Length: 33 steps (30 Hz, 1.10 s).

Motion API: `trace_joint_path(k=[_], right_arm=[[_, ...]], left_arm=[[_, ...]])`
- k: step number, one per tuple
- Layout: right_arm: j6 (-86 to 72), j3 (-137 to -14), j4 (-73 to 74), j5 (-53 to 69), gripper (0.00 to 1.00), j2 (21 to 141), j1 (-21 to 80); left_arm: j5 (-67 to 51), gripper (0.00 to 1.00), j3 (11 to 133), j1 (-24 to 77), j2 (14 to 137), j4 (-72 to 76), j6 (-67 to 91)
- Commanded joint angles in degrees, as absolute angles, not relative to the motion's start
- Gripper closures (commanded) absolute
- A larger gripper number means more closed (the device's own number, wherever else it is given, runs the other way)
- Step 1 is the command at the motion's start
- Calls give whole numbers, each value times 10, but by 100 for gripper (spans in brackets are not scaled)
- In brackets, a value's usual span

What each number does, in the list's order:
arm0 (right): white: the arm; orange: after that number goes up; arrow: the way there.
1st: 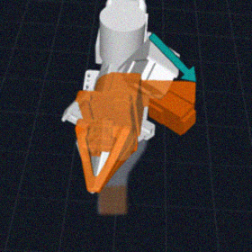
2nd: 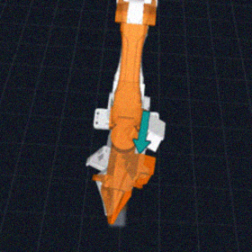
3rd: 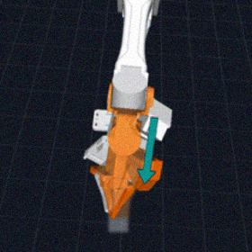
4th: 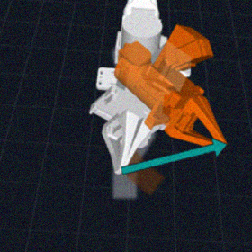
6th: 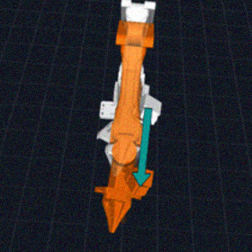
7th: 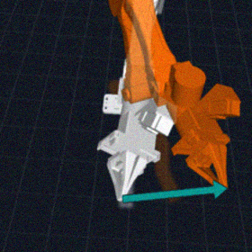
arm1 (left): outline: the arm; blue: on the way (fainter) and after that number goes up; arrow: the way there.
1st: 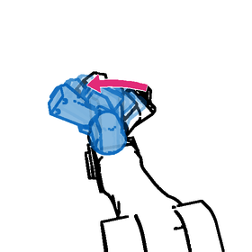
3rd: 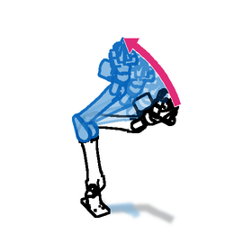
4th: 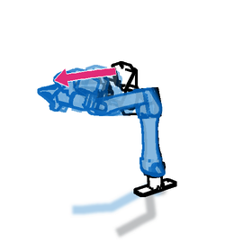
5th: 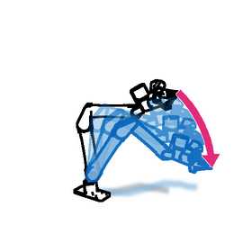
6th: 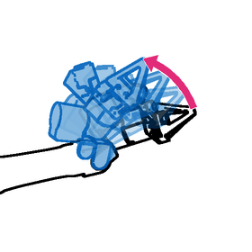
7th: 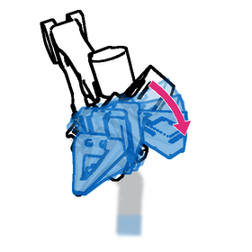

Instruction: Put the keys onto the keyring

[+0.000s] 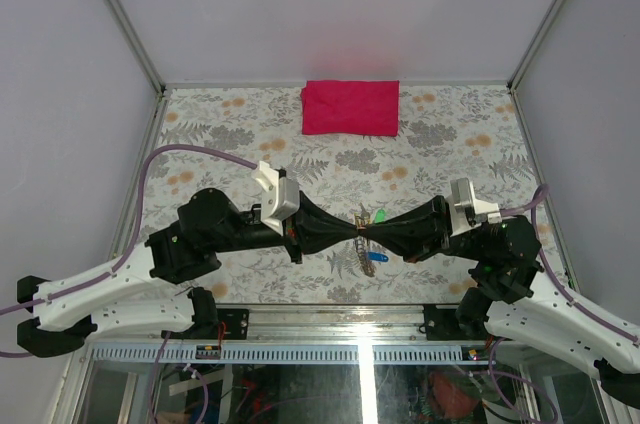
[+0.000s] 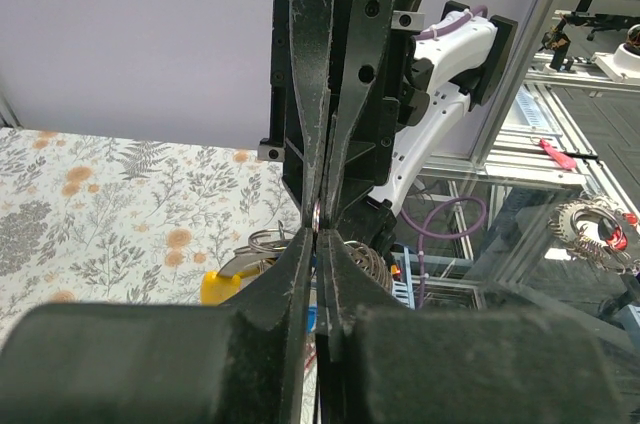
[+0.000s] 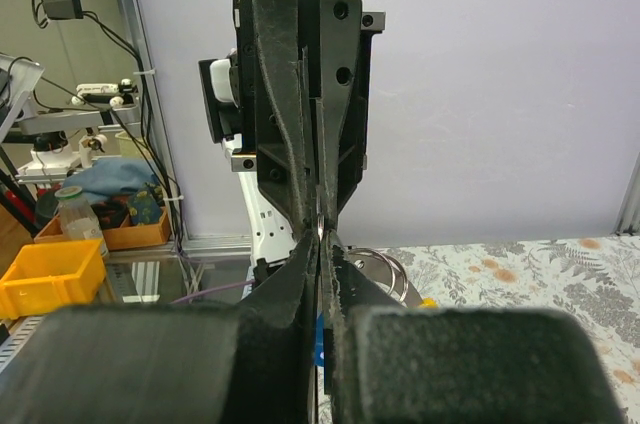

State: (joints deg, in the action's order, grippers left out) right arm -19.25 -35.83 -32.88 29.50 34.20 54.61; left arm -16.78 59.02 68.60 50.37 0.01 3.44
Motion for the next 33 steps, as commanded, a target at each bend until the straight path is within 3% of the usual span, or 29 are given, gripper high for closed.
trace_joint_path(k=[1,10,20,33], right_arm=[[-188,-393,-372,292,100,338,545],[-171,-401,-339,293,100,330,545],[-87,-459,-140,308,74,309,545],[-34,-542,30,318,65,348,545]], left_arm=[[-174,100,606,687,507,18,33],[-185,100,623,687,507,-19,31],[-202,100,700,687,532,-170,1],[-181,100,799,687,592,-317,-48]])
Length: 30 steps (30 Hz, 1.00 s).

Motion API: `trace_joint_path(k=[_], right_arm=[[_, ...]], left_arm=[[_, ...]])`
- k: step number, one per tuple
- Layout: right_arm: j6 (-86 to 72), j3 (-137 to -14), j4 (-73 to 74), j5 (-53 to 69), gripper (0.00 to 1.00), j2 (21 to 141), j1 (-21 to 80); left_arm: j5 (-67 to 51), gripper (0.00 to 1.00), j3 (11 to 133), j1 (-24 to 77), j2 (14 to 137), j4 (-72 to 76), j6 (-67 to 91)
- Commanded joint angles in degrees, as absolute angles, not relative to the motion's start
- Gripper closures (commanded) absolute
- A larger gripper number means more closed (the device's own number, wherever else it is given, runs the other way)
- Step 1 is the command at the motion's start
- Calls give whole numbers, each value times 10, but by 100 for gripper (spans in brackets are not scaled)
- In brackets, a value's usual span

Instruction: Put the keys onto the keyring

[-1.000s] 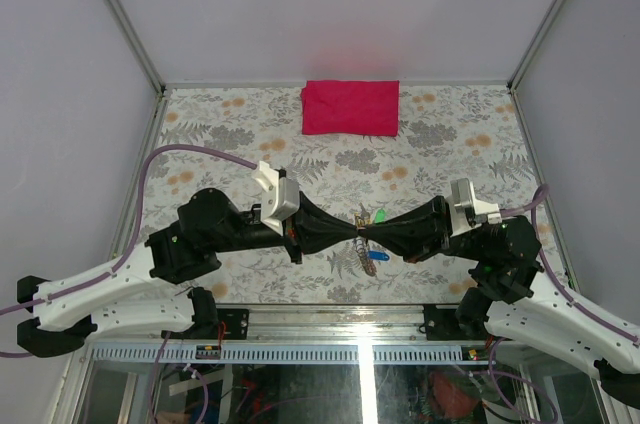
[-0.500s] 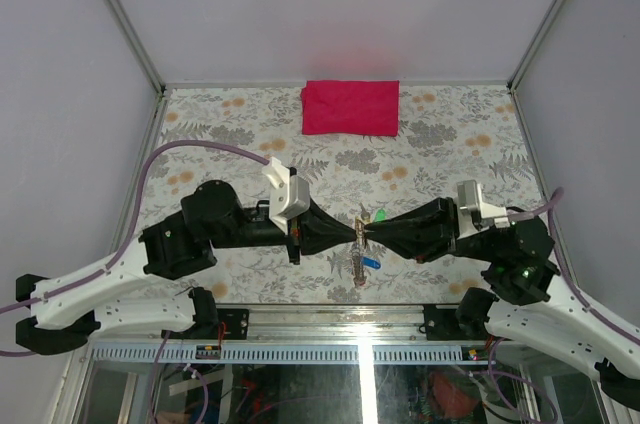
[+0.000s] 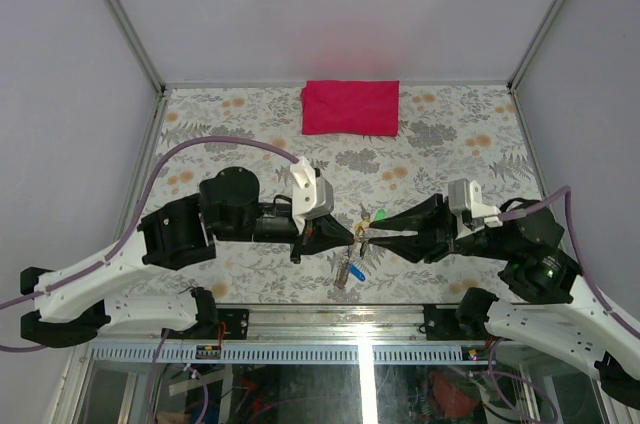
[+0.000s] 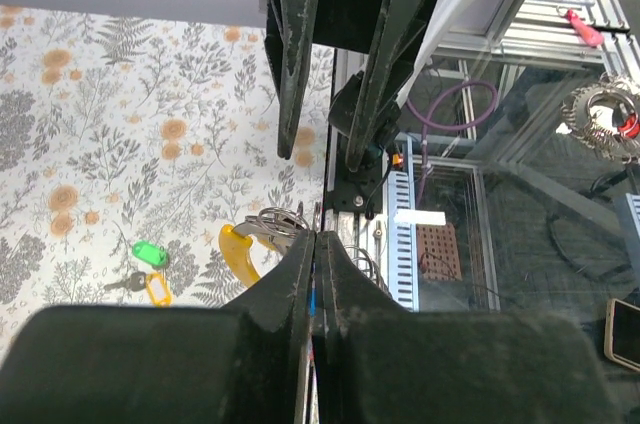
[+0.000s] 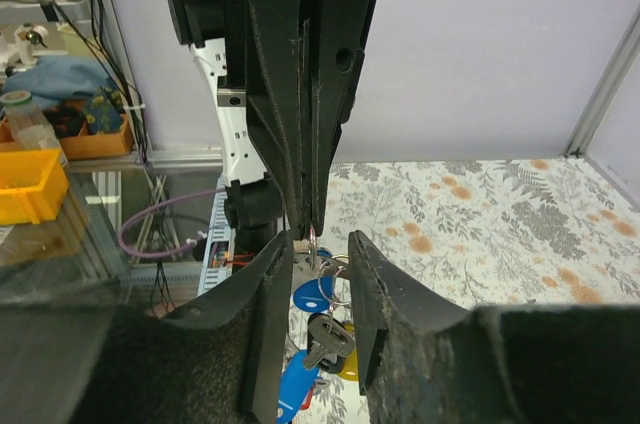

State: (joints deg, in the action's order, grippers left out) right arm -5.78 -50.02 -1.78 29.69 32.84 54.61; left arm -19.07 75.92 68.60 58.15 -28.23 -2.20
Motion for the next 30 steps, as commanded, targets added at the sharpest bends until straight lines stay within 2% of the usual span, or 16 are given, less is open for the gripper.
trace_joint_path(k=[1,21,25,28,30], right_arm=[[-32,-547,36,324,64,351,545],[-30,-548,57,336,64,394,545],[-31,-549,54,341,70,399,545],[-35,-549,49,344,78,403,545],[-36,-549,47,348,88,405,545]], left_arm=[[-178,100,804,687,598,-323,-52],[-178,100,820,687,612,-337,-64],[-178,100,819,687,611,-337,-64],[-179,100,817,688,610,-337,-65],[-179,100,817,687,609,-336,-65]])
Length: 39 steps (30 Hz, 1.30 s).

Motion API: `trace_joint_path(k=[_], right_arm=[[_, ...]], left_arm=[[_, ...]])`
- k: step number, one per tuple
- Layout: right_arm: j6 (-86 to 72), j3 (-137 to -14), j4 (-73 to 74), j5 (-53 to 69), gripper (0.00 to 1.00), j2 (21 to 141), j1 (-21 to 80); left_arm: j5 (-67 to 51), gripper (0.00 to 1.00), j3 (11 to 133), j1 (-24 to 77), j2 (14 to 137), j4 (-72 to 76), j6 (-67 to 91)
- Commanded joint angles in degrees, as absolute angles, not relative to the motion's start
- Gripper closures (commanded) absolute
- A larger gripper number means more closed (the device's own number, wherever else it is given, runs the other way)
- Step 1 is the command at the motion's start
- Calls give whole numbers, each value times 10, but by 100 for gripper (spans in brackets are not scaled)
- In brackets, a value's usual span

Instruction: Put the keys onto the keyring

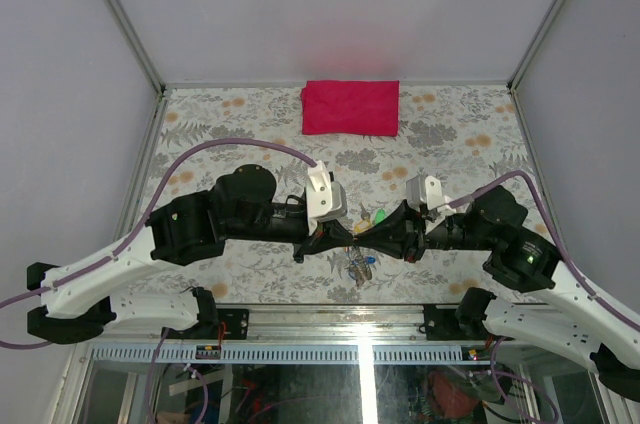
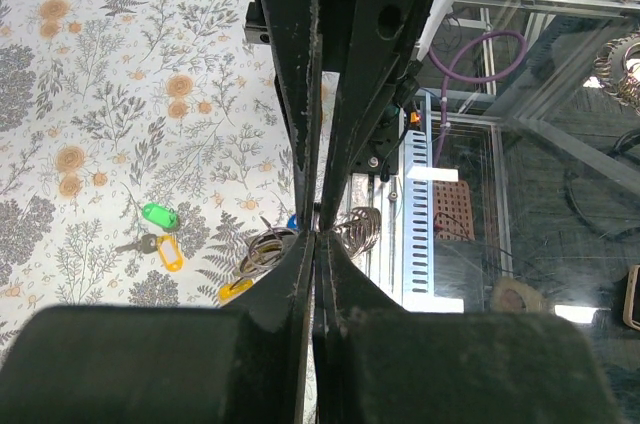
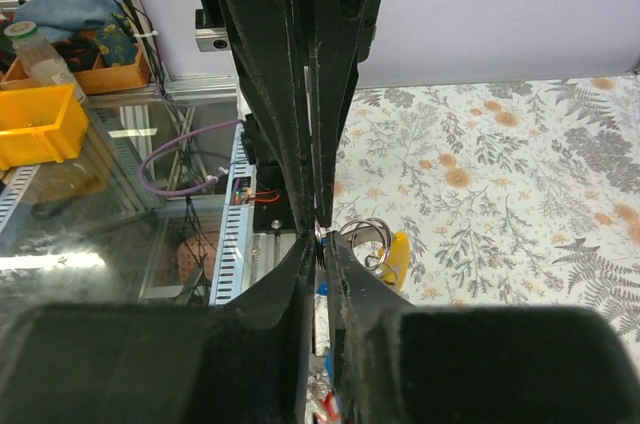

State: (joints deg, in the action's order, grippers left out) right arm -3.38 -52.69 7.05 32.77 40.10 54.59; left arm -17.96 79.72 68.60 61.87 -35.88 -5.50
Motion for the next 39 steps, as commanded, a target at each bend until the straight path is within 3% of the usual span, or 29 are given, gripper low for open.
trace_joint_path(k=[1,3,6,12,15,30,39], right_arm=[[-36,-550,47,351,94,406,545],[-35,-553,49,357,100,408,546],[-33,-553,48,356,100,403,545],[-46,-544,15,348,100,381,545],[-52,-542,2,348,100,376,545],[-80,-532,-46,336,100,364,545],[-83,-528,-42,308,100,363,545]], left_arm=[[-179,100,817,688,608,-336,-65],[-177,100,816,688,605,-335,-65],[-175,99,807,687,595,-326,-63],[-173,77,767,687,554,-283,-54],[-171,74,751,687,542,-269,-49],[-180,73,701,687,540,-198,-24],[-193,80,688,688,539,-156,-12]])
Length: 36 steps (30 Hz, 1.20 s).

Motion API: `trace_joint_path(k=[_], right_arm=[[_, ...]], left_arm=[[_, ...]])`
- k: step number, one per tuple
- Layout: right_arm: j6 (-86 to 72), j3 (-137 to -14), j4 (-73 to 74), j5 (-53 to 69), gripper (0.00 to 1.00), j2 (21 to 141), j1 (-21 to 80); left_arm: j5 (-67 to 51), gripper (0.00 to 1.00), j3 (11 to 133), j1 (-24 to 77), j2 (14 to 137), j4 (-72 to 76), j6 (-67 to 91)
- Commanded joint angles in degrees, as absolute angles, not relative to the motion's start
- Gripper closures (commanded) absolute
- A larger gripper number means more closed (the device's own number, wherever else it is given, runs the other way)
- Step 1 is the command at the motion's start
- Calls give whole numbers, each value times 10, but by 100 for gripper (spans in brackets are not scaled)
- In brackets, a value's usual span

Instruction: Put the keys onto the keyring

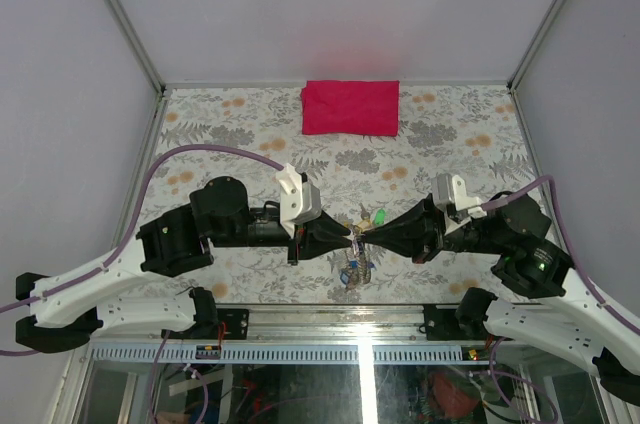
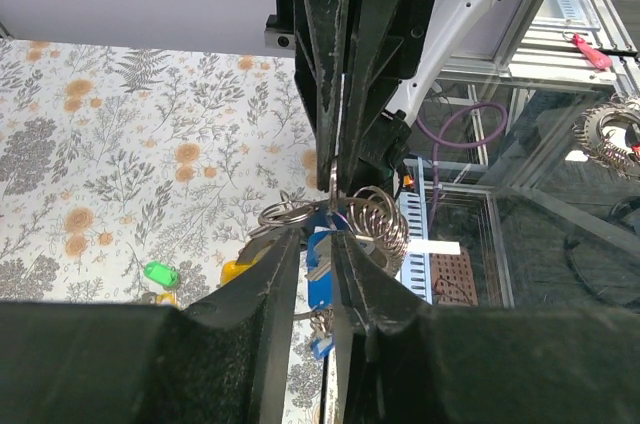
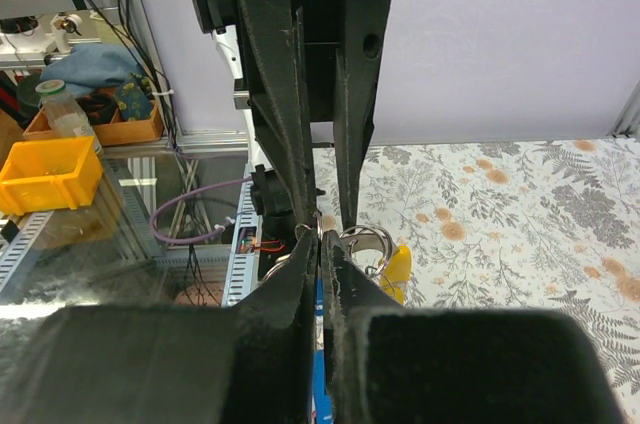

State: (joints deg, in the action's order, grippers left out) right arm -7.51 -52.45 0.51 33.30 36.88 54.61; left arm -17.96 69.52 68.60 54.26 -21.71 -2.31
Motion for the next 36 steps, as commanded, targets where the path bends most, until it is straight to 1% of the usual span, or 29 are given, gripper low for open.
trace_joint_path(k=[1,11,17,24,30,33,36], right_arm=[[-84,-528,-42,305,100,364,545],[-86,-523,-43,282,100,360,545],[-90,-519,-46,262,100,354,545],[-96,-515,-49,259,100,351,545],[-99,-513,-53,261,100,352,545],[-100,-511,-54,262,100,352,545],[-100,-510,-54,262,100,350,545]], left_arm=[[-194,80,688,687,540,-154,-11],[-198,79,683,687,546,-147,-9],[-192,71,674,687,543,-143,-4],[-175,70,659,687,536,-124,4],[-160,74,652,688,536,-104,8],[-153,79,650,687,534,-97,8],[-145,89,651,687,532,-96,7]])
